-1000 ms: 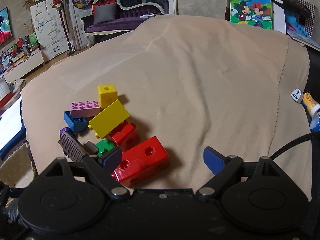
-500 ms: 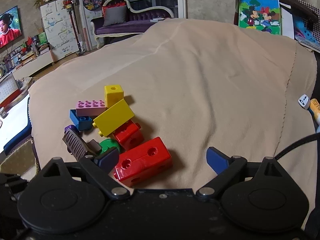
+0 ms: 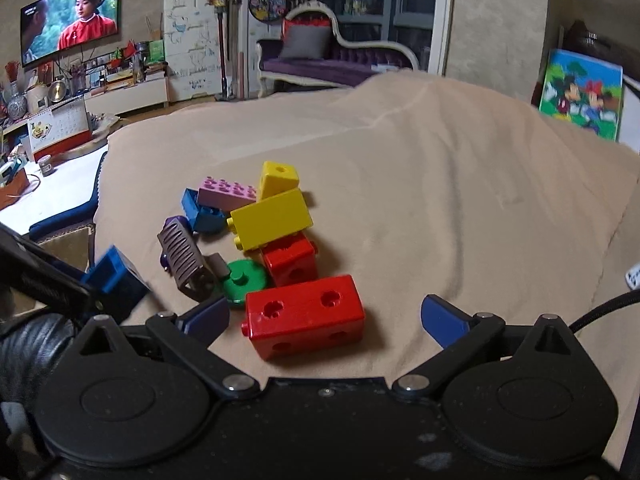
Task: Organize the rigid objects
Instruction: 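Grasp the red brick with the right tool while the left tool lifts the blue frame, then carry the blue frame with the left tool while the right tool carries the red brick to the basket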
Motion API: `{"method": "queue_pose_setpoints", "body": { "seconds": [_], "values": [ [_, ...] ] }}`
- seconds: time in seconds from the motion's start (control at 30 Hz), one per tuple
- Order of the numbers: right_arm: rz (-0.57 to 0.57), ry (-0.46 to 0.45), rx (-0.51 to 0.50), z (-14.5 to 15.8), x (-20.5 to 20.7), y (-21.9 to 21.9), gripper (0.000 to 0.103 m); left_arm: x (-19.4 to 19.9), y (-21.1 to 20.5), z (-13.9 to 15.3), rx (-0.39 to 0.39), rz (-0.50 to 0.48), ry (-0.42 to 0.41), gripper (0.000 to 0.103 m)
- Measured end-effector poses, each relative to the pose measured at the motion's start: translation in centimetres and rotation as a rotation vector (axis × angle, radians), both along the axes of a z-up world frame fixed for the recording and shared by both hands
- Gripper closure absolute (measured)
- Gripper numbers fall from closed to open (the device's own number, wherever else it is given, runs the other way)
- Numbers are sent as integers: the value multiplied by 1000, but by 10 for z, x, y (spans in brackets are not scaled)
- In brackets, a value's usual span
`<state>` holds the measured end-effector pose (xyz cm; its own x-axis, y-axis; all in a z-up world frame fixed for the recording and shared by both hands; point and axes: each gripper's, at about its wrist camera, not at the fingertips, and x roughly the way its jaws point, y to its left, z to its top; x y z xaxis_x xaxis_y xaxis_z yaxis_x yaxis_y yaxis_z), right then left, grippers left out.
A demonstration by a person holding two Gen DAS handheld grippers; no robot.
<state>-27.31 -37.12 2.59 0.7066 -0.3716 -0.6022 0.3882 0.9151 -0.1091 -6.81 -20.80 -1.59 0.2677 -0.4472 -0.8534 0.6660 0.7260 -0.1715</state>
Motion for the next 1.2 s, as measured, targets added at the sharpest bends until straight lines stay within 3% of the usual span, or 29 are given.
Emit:
{"method": "queue_pose_setpoints", "body": {
  "seconds": [0.23,0.37,0.47,0.57,0.7,0.87,0.97,1.07,1.2],
  "values": [
    [94,-3,-1,-8,18,6,0,27,25,9,-33,120,53,41],
    [98,68,-84,-21,33,12,0,40,45,13,-25,184,41,41],
    [94,110,-91,-32,43,7,1,52,63,14,-23,233,54,41],
    [73,137,-73,-42,48,1,18,64,80,11,-2,292,54,41],
    [25,137,-24,-41,46,-1,18,77,101,6,37,367,67,41],
    [-142,150,61,-22,44,-6,18,89,132,6,59,444,84,41],
    [-222,112,148,2,43,-9,19,95,150,10,67,479,73,41],
    [-213,59,201,26,48,4,19,100,166,14,68,512,67,41],
    [-138,44,178,50,75,43,19,107,184,18,70,551,67,41]
  ]
}}
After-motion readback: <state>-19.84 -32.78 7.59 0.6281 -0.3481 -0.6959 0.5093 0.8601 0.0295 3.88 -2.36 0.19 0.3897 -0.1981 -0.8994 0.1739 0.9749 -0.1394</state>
